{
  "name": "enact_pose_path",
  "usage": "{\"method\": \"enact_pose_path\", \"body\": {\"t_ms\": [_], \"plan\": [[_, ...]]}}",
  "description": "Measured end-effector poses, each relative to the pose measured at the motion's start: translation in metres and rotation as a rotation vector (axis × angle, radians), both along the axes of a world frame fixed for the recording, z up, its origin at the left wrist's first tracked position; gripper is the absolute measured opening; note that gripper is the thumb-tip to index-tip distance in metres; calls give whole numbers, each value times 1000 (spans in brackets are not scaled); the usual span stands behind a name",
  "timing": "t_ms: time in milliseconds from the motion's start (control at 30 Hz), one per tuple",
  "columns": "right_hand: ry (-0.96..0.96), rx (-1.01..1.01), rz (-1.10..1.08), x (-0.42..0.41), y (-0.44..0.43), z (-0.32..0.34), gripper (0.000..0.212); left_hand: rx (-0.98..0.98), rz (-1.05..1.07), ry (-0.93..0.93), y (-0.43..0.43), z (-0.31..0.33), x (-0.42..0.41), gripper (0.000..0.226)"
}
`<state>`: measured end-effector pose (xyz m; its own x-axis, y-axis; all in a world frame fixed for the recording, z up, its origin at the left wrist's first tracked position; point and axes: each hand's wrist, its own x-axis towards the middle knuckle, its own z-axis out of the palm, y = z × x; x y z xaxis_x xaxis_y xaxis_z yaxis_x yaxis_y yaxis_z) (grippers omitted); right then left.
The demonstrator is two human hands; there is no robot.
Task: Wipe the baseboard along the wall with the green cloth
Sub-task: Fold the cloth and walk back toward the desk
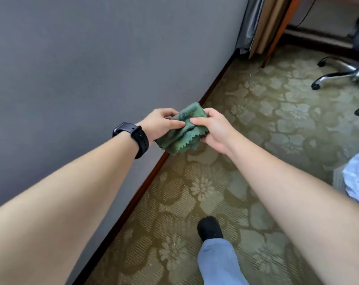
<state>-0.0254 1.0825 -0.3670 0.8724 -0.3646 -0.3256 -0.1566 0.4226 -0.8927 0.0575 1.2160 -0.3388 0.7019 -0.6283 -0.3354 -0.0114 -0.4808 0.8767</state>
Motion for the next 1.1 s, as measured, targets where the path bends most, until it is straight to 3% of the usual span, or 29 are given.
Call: {"method": "enact_pose_path", "body": {"t_ms": [367,700,933,1100], "plan": [[-109,-47,-140,15,-100,146,19,-137,0,-78,-110,138,18,8],[-109,-135,-299,36,-270,252,19,-331,-3,58,-282,231,47,10],[-149,-52,-372,34,-359,287,16,-476,68,107,-384,268,58,23],[-143,-6,-437,39,-411,283,16,-482,17,143,-448,269,69,17]]}}
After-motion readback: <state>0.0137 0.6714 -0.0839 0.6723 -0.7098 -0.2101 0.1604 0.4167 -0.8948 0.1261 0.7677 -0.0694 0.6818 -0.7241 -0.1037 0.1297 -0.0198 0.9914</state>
